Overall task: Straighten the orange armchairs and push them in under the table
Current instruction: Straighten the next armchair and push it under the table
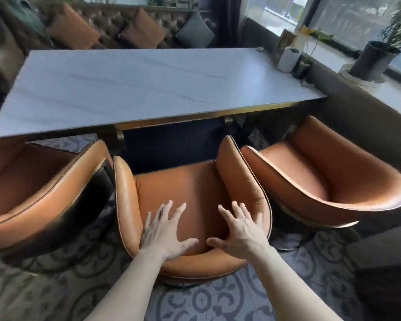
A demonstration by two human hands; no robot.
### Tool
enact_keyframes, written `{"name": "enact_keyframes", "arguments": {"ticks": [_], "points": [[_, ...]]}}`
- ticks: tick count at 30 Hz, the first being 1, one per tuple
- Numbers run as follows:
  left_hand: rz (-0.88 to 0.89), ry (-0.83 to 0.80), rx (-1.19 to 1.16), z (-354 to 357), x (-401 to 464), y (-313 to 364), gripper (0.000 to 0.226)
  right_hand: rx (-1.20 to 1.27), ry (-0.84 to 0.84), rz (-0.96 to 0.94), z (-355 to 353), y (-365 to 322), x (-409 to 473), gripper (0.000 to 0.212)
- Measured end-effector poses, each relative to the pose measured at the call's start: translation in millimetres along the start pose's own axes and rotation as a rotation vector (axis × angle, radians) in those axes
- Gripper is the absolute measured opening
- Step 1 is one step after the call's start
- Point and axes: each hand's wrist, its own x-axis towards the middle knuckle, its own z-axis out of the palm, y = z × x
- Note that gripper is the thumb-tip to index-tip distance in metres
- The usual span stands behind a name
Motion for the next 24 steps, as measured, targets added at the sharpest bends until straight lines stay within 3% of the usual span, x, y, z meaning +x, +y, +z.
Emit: {"name": "enact_keyframes", "arguments": {"ticks": [5,15,24], "points": [[-0.109,0.029,-0.059,30,-26,32,0.106,-0.003,-0.071,-0.166,18,36,8,0.107],[-0.14,-0.181,-0.025,110,-39,54,0.102,-0.141,-0.261,-0.3,78,82,4,0.106],[-0.11,-0.192,-0.006,127,-35,51,0.076,-0.22,-0.172,-0.342,100,89,10,0.087]]}}
